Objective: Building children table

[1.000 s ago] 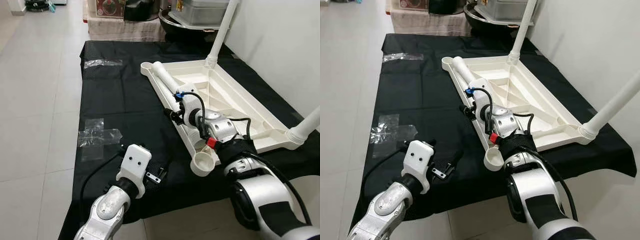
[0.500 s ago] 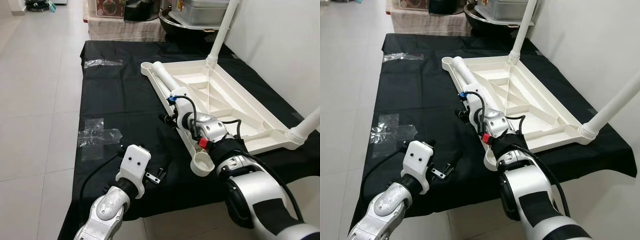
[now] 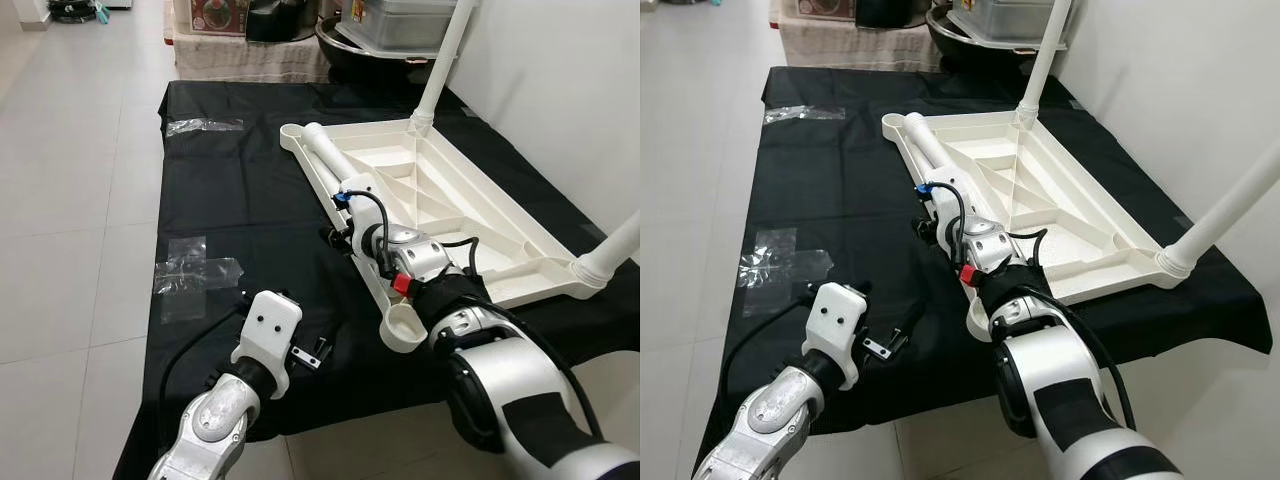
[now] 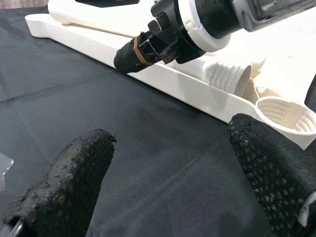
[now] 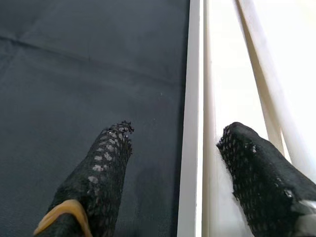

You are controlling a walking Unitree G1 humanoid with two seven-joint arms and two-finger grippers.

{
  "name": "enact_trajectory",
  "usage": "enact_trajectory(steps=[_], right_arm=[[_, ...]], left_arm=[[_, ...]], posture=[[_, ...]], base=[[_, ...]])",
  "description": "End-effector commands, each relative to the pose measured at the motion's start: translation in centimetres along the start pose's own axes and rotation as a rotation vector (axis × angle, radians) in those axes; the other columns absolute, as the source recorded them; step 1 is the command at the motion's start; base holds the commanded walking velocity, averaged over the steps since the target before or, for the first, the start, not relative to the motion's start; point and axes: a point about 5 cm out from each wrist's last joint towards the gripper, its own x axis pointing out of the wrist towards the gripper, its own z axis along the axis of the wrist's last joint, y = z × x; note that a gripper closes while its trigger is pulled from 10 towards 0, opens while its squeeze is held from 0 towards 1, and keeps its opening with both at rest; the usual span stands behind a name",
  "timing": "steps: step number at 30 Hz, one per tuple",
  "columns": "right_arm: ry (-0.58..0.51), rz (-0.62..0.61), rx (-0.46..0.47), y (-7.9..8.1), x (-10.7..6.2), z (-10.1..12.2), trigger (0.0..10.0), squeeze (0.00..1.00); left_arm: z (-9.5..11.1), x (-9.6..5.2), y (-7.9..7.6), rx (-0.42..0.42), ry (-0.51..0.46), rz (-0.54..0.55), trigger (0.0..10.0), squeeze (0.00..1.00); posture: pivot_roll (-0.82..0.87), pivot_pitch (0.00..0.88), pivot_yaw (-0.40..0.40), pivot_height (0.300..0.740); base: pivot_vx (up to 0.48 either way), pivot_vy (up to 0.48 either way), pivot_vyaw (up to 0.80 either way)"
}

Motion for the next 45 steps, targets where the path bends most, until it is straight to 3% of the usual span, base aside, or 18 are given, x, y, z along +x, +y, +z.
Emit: enact_trajectory(steps=[1,9,24,32,36,45], right_arm=[[0.069,-0.01,0.037,-0.1,0.1,-1.1,10.0,0.0],[0.146,0.006,0.086,0.5,0.3,-2.8,10.0,0.0],[0.156,0.04,0.092,1.2,0.5,-2.8,10.0,0.0],[0.232,0.068,-0.006,0.8,0.4,-4.0,10.0,0.0],[0.26,0.038,0.035,0.2,0.2,-4.6,10.0,0.0],[0.296,0.07,0.017,0.0,0.1,-5.4,10.0,0.0]], left_arm=[[0.1,-0.2,-0.4,-0.001,-0.001,-0.003,10.0,0.0],[0.1,-0.2,-0.4,-0.006,0.001,0.0,10.0,0.0],[-0.1,-0.3,-0.4,-0.009,0.007,0.001,10.0,0.0],[0.2,-0.2,-0.4,-0.009,-0.007,0.002,10.0,0.0],[0.2,-0.3,-0.4,-0.006,-0.005,0.002,10.0,0.0],[0.3,-0.6,-0.3,-0.007,-0.008,0.013,10.0,0.0]], posture=[[0.01,0.142,-0.156,0.74],[0.01,0.151,-0.159,0.74],[0.0,0.147,-0.158,0.74],[0.01,0.141,-0.16,0.74],[0.0,0.141,-0.163,0.74],[0.01,0.16,-0.166,0.74]], base=[[0.0,0.0,0.0],[0.0,0.0,0.0],[0.0,0.0,0.0],[0.0,0.0,0.0],[0.0,0.0,0.0],[0.0,0.0,0.0]])
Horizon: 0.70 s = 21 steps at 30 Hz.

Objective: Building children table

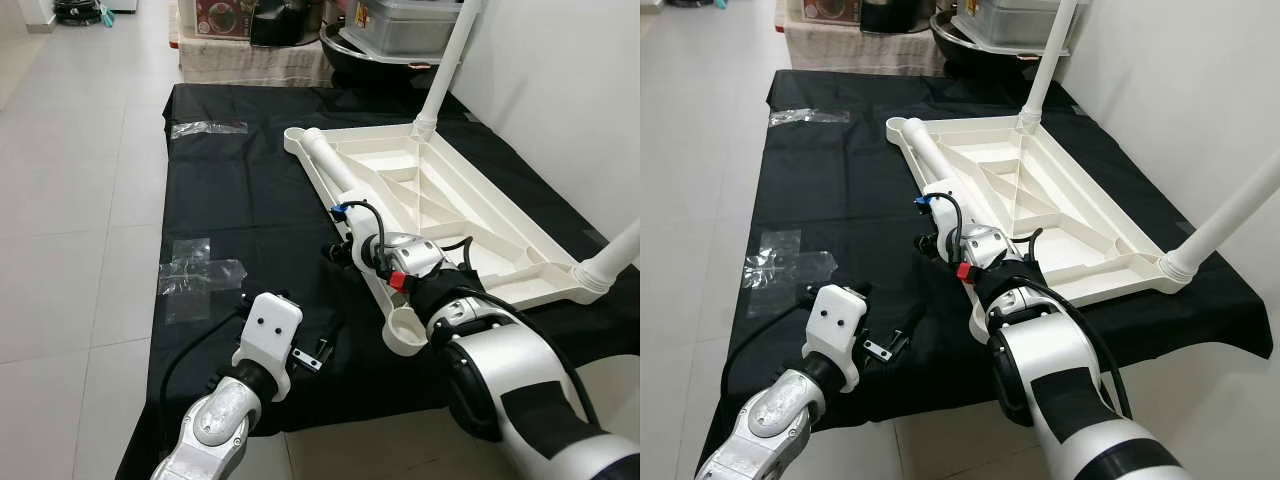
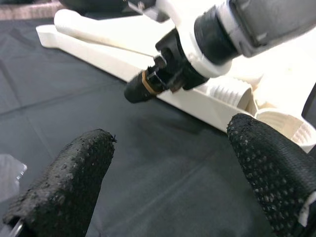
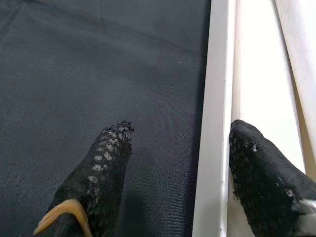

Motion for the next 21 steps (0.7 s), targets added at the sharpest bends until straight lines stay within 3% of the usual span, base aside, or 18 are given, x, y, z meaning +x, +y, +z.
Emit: enact_trajectory(steps=[1,2,3,5,6,17,20,21], right_arm=[[0.156,0.017,0.024,-0.3,0.4,-3.8,10.0,0.0],[0.156,0.017,0.024,-0.3,0.4,-3.8,10.0,0.0],[0.161,0.017,0.02,-0.4,0.4,-4.0,2.4,0.0],[0.164,0.016,0.013,-0.6,0.3,-4.1,2.4,0.0],[0.162,0.02,0.007,-0.7,0.3,-4.1,0.0,0.0],[0.131,0.03,-0.034,-1.4,0.0,-3.1,0.0,0.0],[0.091,0.134,-0.074,-1.0,-0.1,-2.5,0.0,0.0],[0.093,0.228,-0.097,-0.7,-0.3,-2.4,0.0,0.0]], left_arm=[[-0.2,-0.3,0.0,0.003,0.019,0.009,10.0,0.0],[-0.2,-0.3,0.0,0.003,0.019,0.009,10.0,0.0],[-0.1,-0.2,0.0,0.002,0.017,0.013,10.0,0.0],[-0.1,-0.2,0.1,0.005,0.017,0.013,10.0,0.0],[0.0,-0.2,0.1,0.006,0.014,0.013,10.0,0.0],[0.6,0.1,0.5,0.021,-0.006,0.022,10.0,0.0],[0.7,0.3,0.9,0.031,-0.01,0.031,10.0,0.0],[0.7,0.4,1.1,0.036,-0.012,0.034,10.0,0.0]], posture=[[0.01,0.167,-0.165,0.74],[0.01,0.167,-0.165,0.74],[0.01,0.17,-0.164,0.74],[0.01,0.174,-0.162,0.74],[0.01,0.175,-0.163,0.74],[0.0,0.178,-0.16,0.74],[0.0,0.172,-0.159,0.74],[0.0,0.171,-0.157,0.74]], base=[[0.0,0.0,0.0],[0.0,0.0,0.0],[0.0,0.0,0.0],[0.0,0.0,0.0],[0.0,0.0,0.0],[0.0,0.0,0.0],[0.0,0.0,0.0],[0.0,0.0,0.0]])
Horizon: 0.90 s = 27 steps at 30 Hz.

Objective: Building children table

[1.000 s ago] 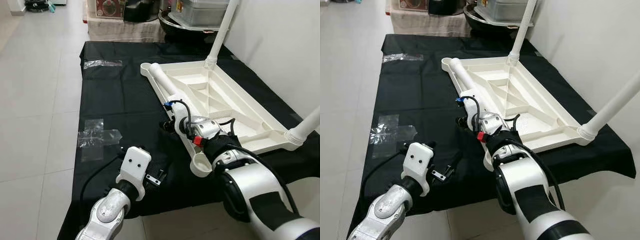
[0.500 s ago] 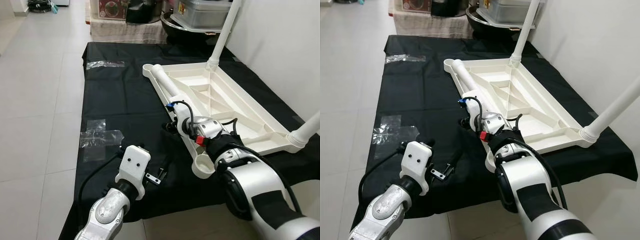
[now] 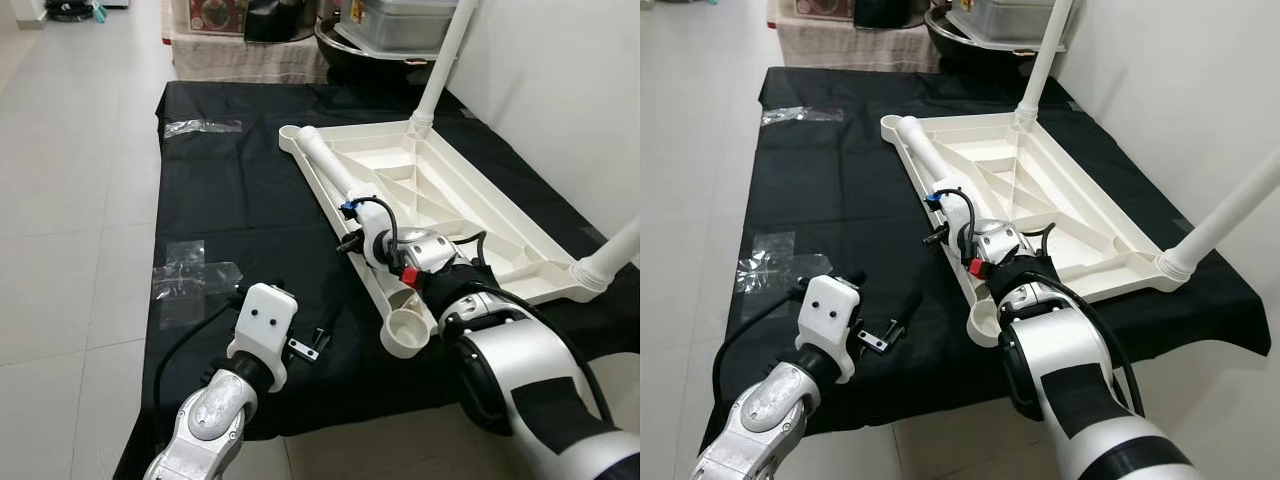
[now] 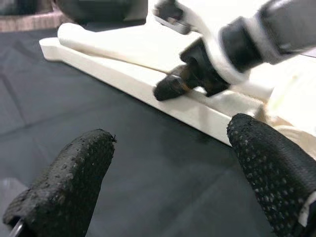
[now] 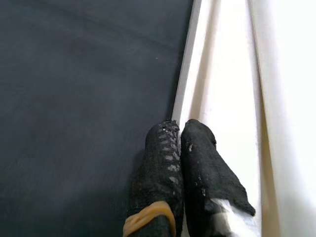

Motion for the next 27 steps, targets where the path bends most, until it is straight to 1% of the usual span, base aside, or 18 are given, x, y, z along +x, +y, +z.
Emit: enact_trajectory(steps=[1,2,3,5,9,10,12,14,15,17,18,20,21,22,24,25,26,27], right_arm=[[0.103,0.203,-0.055,1.4,0.4,-2.4,0.0,0.0],[0.103,0.203,-0.055,1.4,0.4,-2.4,0.0,0.0],[0.127,0.326,-0.091,1.3,-0.1,-2.7,0.0,0.0],[0.133,0.346,-0.097,1.2,-0.2,-2.8,0.0,0.0],[0.151,0.531,-0.253,0.5,-1.4,-4.0,0.0,0.0],[0.151,0.531,-0.253,0.5,-1.4,-4.0,0.0,0.0],[0.157,0.617,-0.333,0.0,-2.2,-4.9,0.0,0.0],[0.157,0.617,-0.333,0.0,-2.2,-4.9,0.0,0.0],[0.179,0.649,-0.352,-0.2,-2.5,-5.4,0.0,0.0],[0.215,0.683,-0.438,-0.9,-3.2,-6.2,0.0,0.0],[0.227,0.675,-0.474,-1.4,-3.4,-6.2,0.0,0.0],[0.213,0.65,-0.491,-1.7,-3.5,-6.0,0.0,0.0],[0.145,0.607,-0.448,-1.8,-3.4,-5.0,10.0,0.0],[0.145,0.607,-0.448,-1.8,-3.4,-5.0,10.0,0.0],[0.064,0.576,-0.388,-1.8,-3.4,-3.7,10.0,0.0],[-0.055,0.591,-0.287,-1.6,-3.6,-1.7,10.0,0.0],[-0.156,0.629,-0.22,-1.3,-3.9,-0.2,10.0,0.0],[-0.156,0.629,-0.22,-1.3,-3.9,-0.2,10.0,0.0]], left_arm=[[-0.4,0.0,0.2,0.013,0.021,0.0,10.0,0.0],[-0.4,0.0,0.2,0.013,0.021,0.0,10.0,0.0],[-0.4,0.1,0.3,0.018,0.02,0.0,10.0,0.0],[-0.4,0.1,0.3,0.018,0.02,0.0,10.0,0.0],[-0.5,0.2,0.6,0.02,0.024,0.003,10.0,0.0],[-0.5,0.2,0.6,0.02,0.024,0.003,10.0,0.0],[-0.6,0.2,0.5,0.023,0.024,0.001,10.0,0.0],[-0.6,0.2,0.5,0.023,0.024,0.001,10.0,0.0],[-0.6,0.2,0.5,0.021,0.024,0.0,10.0,0.0],[-0.5,0.3,0.5,0.023,0.025,-0.002,10.0,0.0],[-0.5,0.3,0.6,0.026,0.025,-0.003,10.0,0.0],[-0.5,0.3,0.7,0.028,0.025,-0.002,10.0,0.0],[-0.5,0.3,0.7,0.029,0.025,-0.002,10.0,0.0],[-0.5,0.3,0.7,0.029,0.025,-0.002,10.0,0.0],[-0.6,0.3,0.7,0.03,0.026,-0.003,10.0,0.0],[-0.6,0.3,0.6,0.031,0.025,-0.005,10.0,0.0],[-0.6,0.4,0.6,0.024,0.023,-0.005,10.0,0.0],[-0.6,0.4,0.6,0.024,0.023,-0.005,10.0,0.0]], posture=[[0.0,0.17,-0.155,0.74],[0.0,0.17,-0.155,0.74],[0.0,0.166,-0.156,0.74],[0.0,0.166,-0.156,0.74],[0.0,0.159,-0.151,0.74],[0.0,0.159,-0.151,0.74],[0.0,0.156,-0.148,0.74],[0.0,0.156,-0.148,0.74],[0.0,0.155,-0.147,0.74],[0.01,0.152,-0.146,0.74],[0.01,0.152,-0.147,0.74],[0.01,0.149,-0.144,0.74],[0.01,0.143,-0.144,0.74],[0.01,0.143,-0.144,0.74],[0.01,0.143,-0.144,0.74],[0.01,0.136,-0.142,0.74],[0.01,0.13,-0.143,0.74],[0.01,0.13,-0.143,0.74]], base=[[0.0,0.0,0.0],[0.0,0.0,0.0],[0.0,0.0,0.0],[0.0,0.0,0.0],[0.0,0.0,0.0],[0.0,0.0,0.0],[0.0,0.0,0.0],[0.0,0.0,0.0],[0.0,0.0,0.0],[0.0,0.0,0.0],[0.0,0.0,0.0],[0.0,0.0,0.0],[0.0,0.0,0.0],[0.0,0.0,0.0],[0.0,0.0,0.0],[0.0,0.0,0.0],[0.0,0.0,0.0],[0.0,0.0,0.0]])
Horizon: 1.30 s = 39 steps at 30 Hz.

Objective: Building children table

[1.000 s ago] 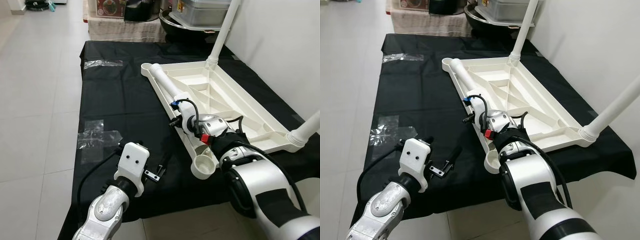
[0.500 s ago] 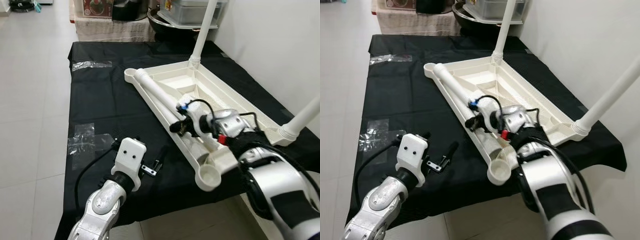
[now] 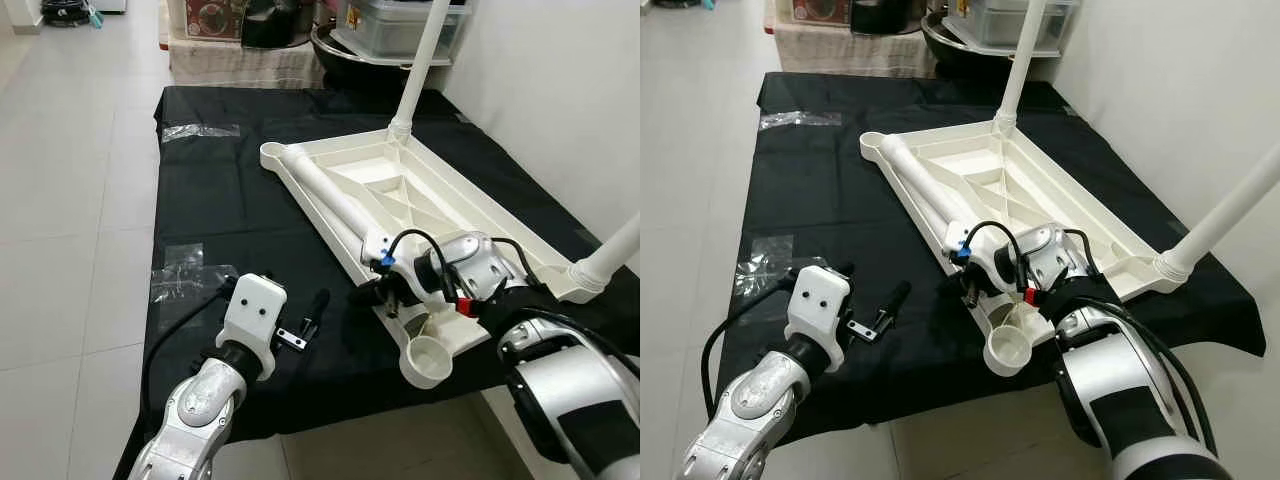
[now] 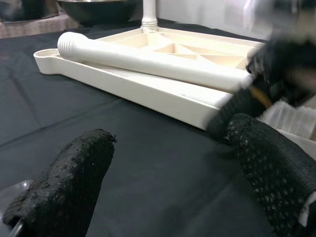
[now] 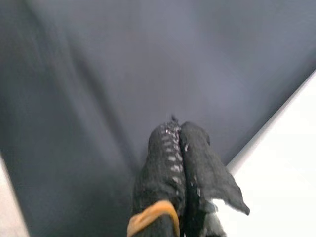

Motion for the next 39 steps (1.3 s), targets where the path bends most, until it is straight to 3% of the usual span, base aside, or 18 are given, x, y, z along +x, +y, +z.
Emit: enact_trajectory(steps=[1,2,4,5,7,10,12,13,15,18,28,39], right_arm=[[-0.196,0.022,0.038,-0.2,-0.8,3.0,10.0,0.0],[-0.308,0.012,0.054,-0.2,-0.9,4.7,10.0,0.55],[-0.393,-0.008,0.06,-0.3,-1.1,5.9,10.0,0.55],[-0.435,-0.02,0.057,-0.4,-1.2,6.7,10.0,1.0],[-0.458,-0.025,0.054,-0.4,-1.3,7.2,10.0,1.0],[-0.389,-0.318,0.096,-2.0,-1.1,8.0,10.0,1.0],[-0.372,-0.352,0.111,-2.2,-1.1,7.9,10.0,1.0],[-0.265,-0.455,0.119,-2.7,-0.9,7.0,10.0,0.0],[-0.113,-0.602,0.105,-3.3,-0.9,5.6,10.0,0.0],[-0.084,-0.68,0.143,-3.4,-0.8,5.2,10.0,0.0],[-0.041,-0.628,0.219,-2.3,1.5,3.9,10.0,0.0],[-0.021,-0.674,0.234,-2.4,1.9,3.9,10.0,0.0]], left_arm=[[-0.3,0.2,-0.4,-0.009,0.008,-0.013,10.0,0.0],[-0.4,0.2,-0.5,-0.008,0.009,-0.017,10.0,0.0],[-0.4,0.2,-0.6,-0.004,0.01,-0.021,10.0,0.0],[-0.4,0.2,-0.6,-0.004,0.01,-0.023,10.0,0.0],[-0.4,0.2,-0.6,-0.005,0.01,-0.024,10.0,0.0],[-0.5,0.2,-0.6,-0.004,0.012,-0.026,10.0,0.0],[-0.5,0.2,-0.6,-0.004,0.012,-0.026,10.0,0.0],[-0.6,0.2,-0.7,-0.004,0.013,-0.028,10.0,0.0],[-0.7,0.2,-0.8,-0.011,0.016,-0.033,10.0,0.0],[-0.7,0.2,-0.9,-0.015,0.018,-0.038,10.0,0.0],[-1.1,-0.1,-1.3,-0.024,0.035,-0.049,10.0,0.0],[-1.1,-0.1,-1.3,-0.022,0.035,-0.044,10.0,0.0]], posture=[[0.01,0.13,-0.143,0.74],[0.01,0.123,-0.14,0.74],[0.01,0.123,-0.14,0.74],[0.02,0.12,-0.14,0.74],[0.02,0.12,-0.14,0.74],[0.02,0.112,-0.139,0.74],[0.02,0.112,-0.139,0.74],[0.01,0.109,-0.137,0.74],[0.02,0.109,-0.139,0.74],[0.01,0.111,-0.14,0.74],[0.02,0.126,-0.145,0.74],[0.01,0.127,-0.147,0.74]], base=[[0.0,0.0,0.0],[0.0,0.0,0.0],[0.0,0.0,0.0],[0.0,0.0,0.0],[0.0,0.0,0.0],[0.0,0.0,0.0],[0.0,0.0,0.0],[0.0,0.0,0.0],[0.0,0.0,0.0],[0.0,0.0,0.0],[0.0,0.0,0.0],[0.0,0.0,0.0]])
